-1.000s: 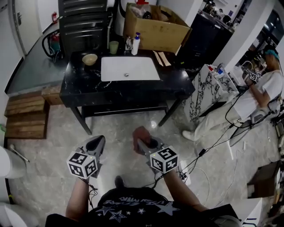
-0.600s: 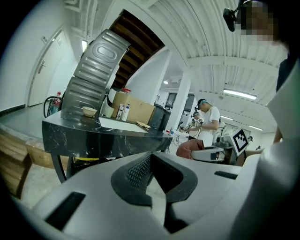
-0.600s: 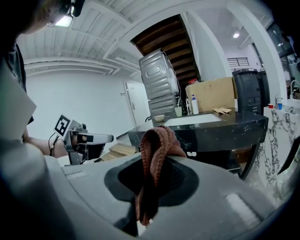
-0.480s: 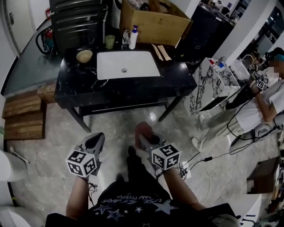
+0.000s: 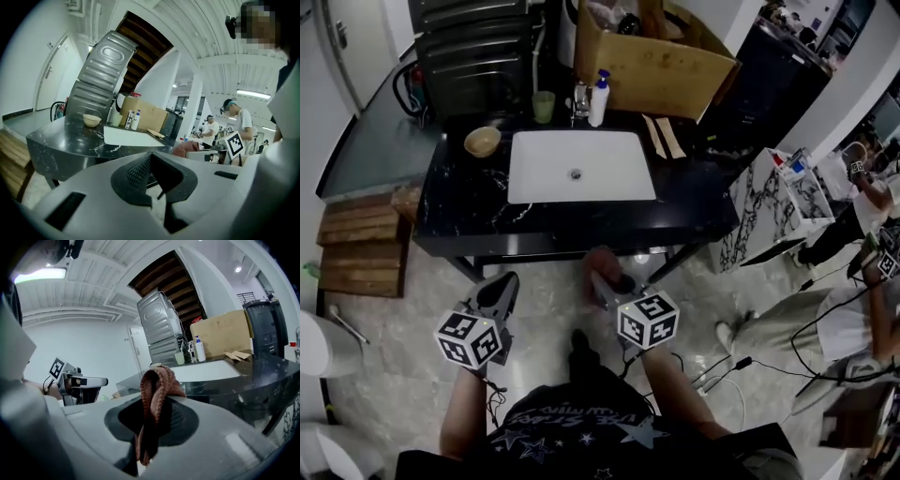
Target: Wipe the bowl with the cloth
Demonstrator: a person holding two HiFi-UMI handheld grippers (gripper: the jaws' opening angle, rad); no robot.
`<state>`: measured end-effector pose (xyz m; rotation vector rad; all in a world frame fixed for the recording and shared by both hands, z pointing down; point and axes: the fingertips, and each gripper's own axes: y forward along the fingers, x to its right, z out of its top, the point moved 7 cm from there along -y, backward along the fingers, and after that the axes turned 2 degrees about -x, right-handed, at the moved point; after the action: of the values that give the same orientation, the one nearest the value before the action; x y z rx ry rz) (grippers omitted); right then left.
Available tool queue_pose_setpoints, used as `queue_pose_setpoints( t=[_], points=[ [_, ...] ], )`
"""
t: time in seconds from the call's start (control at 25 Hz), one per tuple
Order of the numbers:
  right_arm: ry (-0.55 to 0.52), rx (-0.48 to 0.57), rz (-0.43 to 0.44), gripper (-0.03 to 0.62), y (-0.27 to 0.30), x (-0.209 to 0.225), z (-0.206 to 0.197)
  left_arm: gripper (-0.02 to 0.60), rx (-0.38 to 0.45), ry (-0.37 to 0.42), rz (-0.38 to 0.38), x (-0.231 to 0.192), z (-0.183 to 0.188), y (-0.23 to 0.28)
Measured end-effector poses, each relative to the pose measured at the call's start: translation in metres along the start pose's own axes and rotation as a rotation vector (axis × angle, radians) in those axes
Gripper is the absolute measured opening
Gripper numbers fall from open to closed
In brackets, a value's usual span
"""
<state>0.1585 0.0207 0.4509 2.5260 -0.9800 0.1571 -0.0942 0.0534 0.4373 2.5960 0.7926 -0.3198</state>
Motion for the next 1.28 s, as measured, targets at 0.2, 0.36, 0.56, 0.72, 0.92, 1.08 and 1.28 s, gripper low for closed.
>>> queue_pose_setpoints(
  t=[0.2, 0.36, 0.56, 0.72, 0.92, 1.08, 1.28],
  points=[
    [-0.01, -0.001, 0.038, 0.058, 0.025, 0.044, 0.028, 0.009, 0.002, -0.019, 0.057, -0.008, 0.015, 0.034],
    [-0.013, -0.001, 0.068, 0.058, 0.041, 0.072, 0.042, 0.009, 0.003, -0.043, 0.109, -0.016, 0.023, 0.053],
    [0.0, -0.009, 0.132, 0.058, 0.063, 0.092, 0.049, 0.009, 0.015, -0.067, 0.183, -0.024, 0.029, 0.069],
    [-0.004, -0.006, 0.175, 0.058, 0.081, 0.098, 0.055, 0.008, 0.074, -0.085, 0.228, -0.028, 0.034, 0.07],
    [-0.009, -0.011, 0.237, 0.057, 0.108, 0.091, 0.062, 0.008, 0.067, -0.092, 0.312, -0.044, 0.038, 0.056],
    [-0.019, -0.031, 0.262, 0.058, 0.133, 0.08, 0.069, 0.009, 0.069, -0.115, 0.349, -0.067, 0.046, 0.042],
    [-0.031, -0.026, 0.24, 0.057, 0.16, 0.077, 0.079, 0.009, 0.061, -0.142, 0.327, -0.117, 0.053, 0.051]
  ],
)
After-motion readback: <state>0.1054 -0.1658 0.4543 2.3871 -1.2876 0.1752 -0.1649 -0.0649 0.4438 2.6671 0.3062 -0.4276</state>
